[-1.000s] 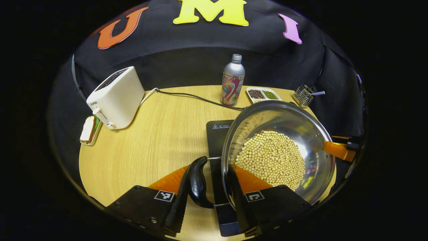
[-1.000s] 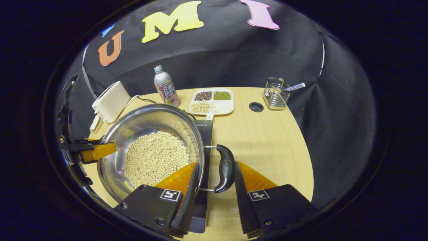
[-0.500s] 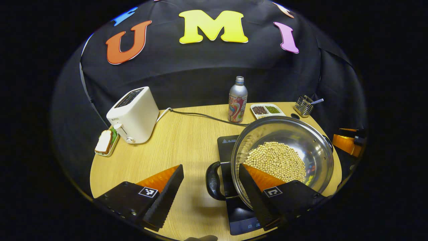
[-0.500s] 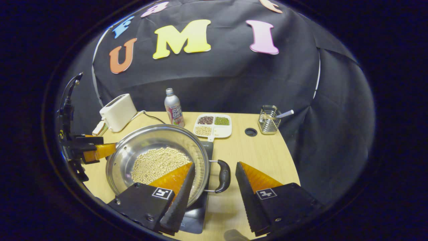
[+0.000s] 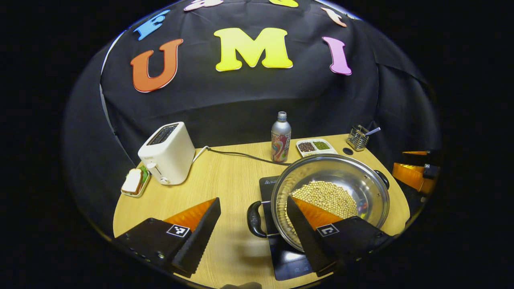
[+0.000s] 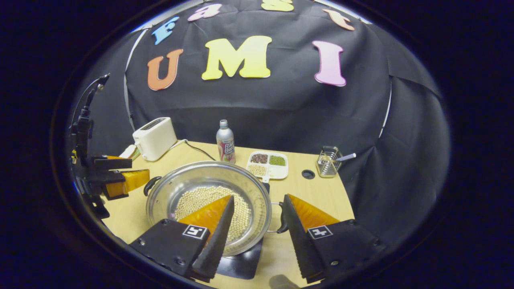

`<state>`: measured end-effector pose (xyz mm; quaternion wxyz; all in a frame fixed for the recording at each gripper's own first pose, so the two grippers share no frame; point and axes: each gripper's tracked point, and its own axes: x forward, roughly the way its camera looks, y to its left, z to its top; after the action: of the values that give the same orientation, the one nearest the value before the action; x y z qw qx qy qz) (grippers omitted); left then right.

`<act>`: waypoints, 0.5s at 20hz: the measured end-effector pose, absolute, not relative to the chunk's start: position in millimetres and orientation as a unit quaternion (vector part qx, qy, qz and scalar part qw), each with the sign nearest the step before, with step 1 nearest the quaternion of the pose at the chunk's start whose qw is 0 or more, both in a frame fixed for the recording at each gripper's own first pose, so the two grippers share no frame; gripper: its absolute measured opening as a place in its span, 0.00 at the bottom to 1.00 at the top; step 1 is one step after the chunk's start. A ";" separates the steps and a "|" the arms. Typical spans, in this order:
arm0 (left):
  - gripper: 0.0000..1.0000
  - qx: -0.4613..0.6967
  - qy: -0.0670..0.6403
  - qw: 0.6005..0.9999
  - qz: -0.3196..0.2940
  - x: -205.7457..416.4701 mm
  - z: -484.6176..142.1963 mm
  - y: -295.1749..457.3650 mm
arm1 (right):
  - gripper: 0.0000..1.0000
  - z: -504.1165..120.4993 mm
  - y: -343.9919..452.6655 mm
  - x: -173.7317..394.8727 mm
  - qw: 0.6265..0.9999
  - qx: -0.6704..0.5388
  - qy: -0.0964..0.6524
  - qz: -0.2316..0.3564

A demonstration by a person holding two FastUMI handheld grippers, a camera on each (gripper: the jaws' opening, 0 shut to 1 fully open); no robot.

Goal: First push the handle of the pot to place it horizontally, then grasp the pot with both hands and set it on the induction cooktop.

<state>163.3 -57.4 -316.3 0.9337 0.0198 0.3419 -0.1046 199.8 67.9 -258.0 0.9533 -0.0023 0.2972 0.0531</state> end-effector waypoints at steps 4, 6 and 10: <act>0.98 0.023 0.305 0.947 -0.098 162.4 -281.4 -40.6 | 0.77 -220.3 83.3 195.2 0.964 -0.009 0.258 0.058; 0.98 0.025 0.271 0.958 -0.091 162.5 -250.9 -29.6 | 0.77 -193.4 90.3 196.1 0.971 -0.010 0.233 0.060; 0.97 0.026 0.209 0.975 -0.075 155.0 -183.7 -2.7 | 0.77 -122.8 104.4 182.3 0.984 -0.014 0.166 0.064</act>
<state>155.0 -2.7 -183.7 0.9747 0.0261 0.2086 -0.0753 182.3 104.4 -122.8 0.9839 -0.0137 0.1664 0.0641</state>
